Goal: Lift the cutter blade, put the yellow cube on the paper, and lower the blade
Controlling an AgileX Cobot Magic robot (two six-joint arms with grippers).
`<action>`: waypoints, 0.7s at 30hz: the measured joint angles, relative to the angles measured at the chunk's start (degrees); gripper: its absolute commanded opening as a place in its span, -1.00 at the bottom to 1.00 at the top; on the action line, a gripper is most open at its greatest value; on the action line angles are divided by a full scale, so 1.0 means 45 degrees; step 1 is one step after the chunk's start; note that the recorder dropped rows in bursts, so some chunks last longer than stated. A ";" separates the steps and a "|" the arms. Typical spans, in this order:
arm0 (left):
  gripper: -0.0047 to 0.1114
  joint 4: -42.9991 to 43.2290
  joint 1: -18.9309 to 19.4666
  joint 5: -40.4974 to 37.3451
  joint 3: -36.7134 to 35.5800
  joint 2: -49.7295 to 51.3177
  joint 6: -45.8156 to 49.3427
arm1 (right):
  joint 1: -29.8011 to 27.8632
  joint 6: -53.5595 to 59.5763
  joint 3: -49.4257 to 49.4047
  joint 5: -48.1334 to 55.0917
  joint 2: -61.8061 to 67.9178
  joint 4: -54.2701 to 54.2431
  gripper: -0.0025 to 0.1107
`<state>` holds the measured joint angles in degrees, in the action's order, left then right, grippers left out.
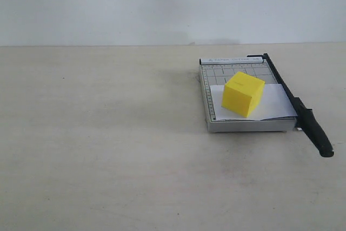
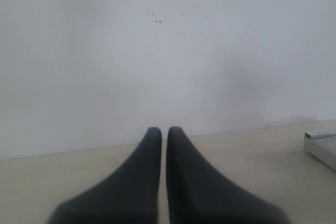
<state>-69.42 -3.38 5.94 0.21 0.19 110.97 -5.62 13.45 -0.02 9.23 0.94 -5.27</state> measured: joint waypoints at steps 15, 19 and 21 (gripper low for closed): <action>-0.84 0.0000 0.0000 0.0095 0.0000 0.0000 0.0000 | 0.0000 0.0000 0.0000 0.0000 0.0000 0.0000 -0.96; -0.84 0.0084 0.0000 -0.0033 0.0000 0.0000 0.0000 | 0.0000 0.0000 0.0000 -0.0023 0.0000 0.0000 -0.96; -0.84 0.0613 0.0000 -0.0288 0.0000 0.0000 -0.0121 | 0.0000 -0.0041 0.0000 -0.0023 0.0000 0.0000 -0.96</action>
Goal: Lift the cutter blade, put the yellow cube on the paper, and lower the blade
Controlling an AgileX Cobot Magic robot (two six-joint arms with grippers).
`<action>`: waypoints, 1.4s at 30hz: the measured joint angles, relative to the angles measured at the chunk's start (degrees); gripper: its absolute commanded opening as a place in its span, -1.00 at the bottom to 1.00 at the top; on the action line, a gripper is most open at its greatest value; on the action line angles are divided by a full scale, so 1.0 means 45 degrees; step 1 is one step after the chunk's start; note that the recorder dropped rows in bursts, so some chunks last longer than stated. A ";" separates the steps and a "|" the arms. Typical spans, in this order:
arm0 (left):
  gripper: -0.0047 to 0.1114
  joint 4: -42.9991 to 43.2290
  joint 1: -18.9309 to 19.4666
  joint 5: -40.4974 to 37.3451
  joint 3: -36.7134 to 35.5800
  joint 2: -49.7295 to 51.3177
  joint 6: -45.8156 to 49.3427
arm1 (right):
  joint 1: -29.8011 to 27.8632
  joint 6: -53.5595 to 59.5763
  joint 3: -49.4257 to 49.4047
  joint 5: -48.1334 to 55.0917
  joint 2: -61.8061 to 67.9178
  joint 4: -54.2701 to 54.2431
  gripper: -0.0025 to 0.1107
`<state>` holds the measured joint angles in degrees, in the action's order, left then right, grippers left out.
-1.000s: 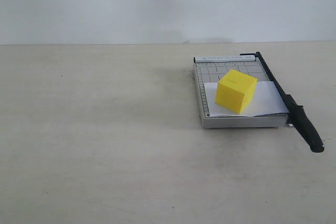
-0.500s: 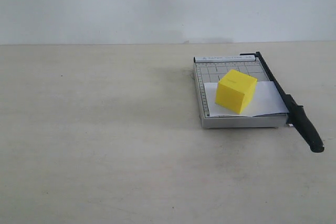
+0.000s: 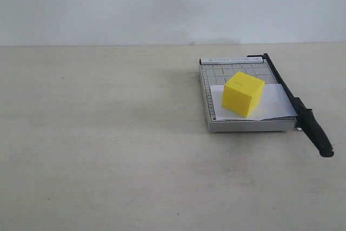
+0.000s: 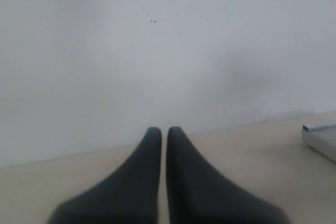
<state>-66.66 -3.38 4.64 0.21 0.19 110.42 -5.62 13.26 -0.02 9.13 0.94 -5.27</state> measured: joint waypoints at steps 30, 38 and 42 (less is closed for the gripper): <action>-0.84 1.4226 0.0000 -0.5129 -0.0051 0.0000 -1.5168 | 0.0000 -0.2544 0.0000 0.0073 0.0000 0.0660 -0.96; -0.84 1.4335 0.0000 -0.5129 -0.0051 0.0000 -1.5168 | 0.0000 -0.2544 0.0000 0.0068 0.0000 0.0636 -0.96; -0.84 1.4455 0.0000 -0.4894 -0.0051 0.0000 -1.5168 | 0.0000 -0.2544 0.0000 0.0098 0.0000 0.0636 -0.96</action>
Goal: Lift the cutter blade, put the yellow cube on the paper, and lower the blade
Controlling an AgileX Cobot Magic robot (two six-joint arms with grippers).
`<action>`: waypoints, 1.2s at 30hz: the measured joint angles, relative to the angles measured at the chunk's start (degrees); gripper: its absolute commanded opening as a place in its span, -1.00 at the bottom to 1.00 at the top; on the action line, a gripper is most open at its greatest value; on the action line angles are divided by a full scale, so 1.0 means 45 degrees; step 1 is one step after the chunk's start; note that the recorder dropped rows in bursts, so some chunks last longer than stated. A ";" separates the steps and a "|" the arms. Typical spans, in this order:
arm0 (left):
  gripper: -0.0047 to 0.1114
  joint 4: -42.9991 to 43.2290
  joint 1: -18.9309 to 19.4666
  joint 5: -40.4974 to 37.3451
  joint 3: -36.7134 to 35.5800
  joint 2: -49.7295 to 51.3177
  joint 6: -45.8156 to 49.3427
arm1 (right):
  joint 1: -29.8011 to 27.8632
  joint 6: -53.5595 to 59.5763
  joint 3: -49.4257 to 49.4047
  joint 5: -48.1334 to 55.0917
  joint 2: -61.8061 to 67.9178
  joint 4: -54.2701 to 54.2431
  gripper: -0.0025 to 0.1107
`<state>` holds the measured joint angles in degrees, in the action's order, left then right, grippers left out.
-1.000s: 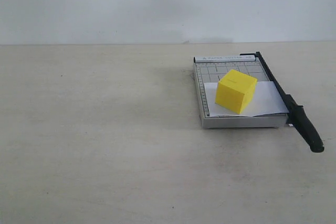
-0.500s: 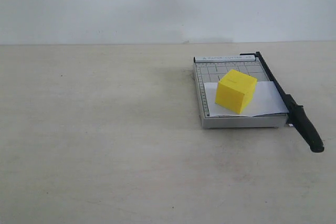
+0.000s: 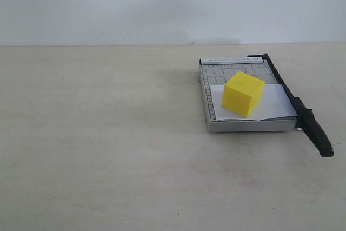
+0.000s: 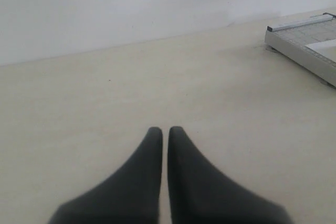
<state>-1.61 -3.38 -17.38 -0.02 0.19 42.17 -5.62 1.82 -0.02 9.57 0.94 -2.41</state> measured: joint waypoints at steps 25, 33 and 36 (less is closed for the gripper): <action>-0.84 0.0486 0.0000 0.0194 0.0000 0.0000 0.0000 | 0.0000 0.1333 0.0000 0.0000 0.0000 0.0000 -0.96; -0.84 0.0486 0.0000 0.0194 0.0000 0.0000 0.0000 | 0.0000 0.1333 0.0000 0.0000 0.0000 0.0000 -0.96; -0.84 0.0486 0.0000 0.0194 0.0000 0.0000 0.0000 | 0.0000 0.1333 0.0000 0.0000 0.0000 0.0000 -0.96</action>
